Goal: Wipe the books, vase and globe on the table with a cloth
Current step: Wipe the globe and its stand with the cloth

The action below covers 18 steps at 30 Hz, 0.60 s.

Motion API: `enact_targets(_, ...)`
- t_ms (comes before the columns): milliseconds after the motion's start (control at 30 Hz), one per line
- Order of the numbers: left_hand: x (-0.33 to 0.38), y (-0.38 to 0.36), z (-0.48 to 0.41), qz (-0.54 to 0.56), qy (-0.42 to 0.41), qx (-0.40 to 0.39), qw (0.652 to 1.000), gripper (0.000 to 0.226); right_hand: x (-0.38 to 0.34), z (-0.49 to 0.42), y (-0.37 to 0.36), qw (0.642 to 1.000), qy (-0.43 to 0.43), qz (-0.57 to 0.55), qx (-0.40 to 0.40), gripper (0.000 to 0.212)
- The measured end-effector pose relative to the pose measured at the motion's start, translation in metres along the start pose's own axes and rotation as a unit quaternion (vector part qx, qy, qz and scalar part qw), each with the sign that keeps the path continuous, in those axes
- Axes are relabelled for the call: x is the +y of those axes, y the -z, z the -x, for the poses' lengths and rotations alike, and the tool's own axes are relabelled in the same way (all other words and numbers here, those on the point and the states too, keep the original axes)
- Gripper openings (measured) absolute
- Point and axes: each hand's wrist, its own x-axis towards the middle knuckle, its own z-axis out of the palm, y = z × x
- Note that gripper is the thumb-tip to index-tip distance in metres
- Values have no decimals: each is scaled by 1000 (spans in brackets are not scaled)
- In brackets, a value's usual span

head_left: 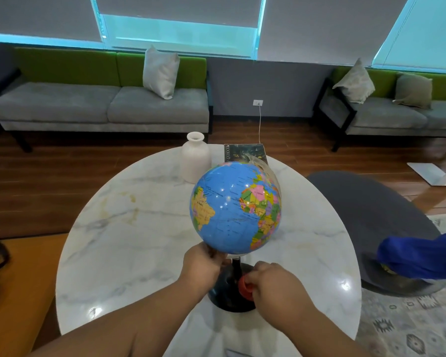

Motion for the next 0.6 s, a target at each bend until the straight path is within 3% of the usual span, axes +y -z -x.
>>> enact_targets(67, -5, 1, -5, -14, 2, 3, 1000, 34, -4, 1, 2, 999, 22, -32, 20, 47)
enact_targets(167, 0, -1, -3, 12, 12, -1, 1000, 21, -10, 4, -10, 996, 85, -21, -29, 42)
enact_targets(300, -1, -3, -2, 9, 8, 2, 1000, 11, 1, -2, 1, 999, 7, 33, -19, 39)
enact_targets(367, -3, -2, -5, -16, 2, 6, 1000, 13, 0, -4, 8, 1000, 21, 21, 4, 40)
enact_targets(467, 0, -3, -5, -3, 11, 1, 1000, 15, -4, 0, -4, 995, 91, 17, -23, 41)
enact_targets(600, -2, -4, -4, 0, 15, 3, 1000, 13, -1, -1, 1, 999, 23, 28, -19, 43)
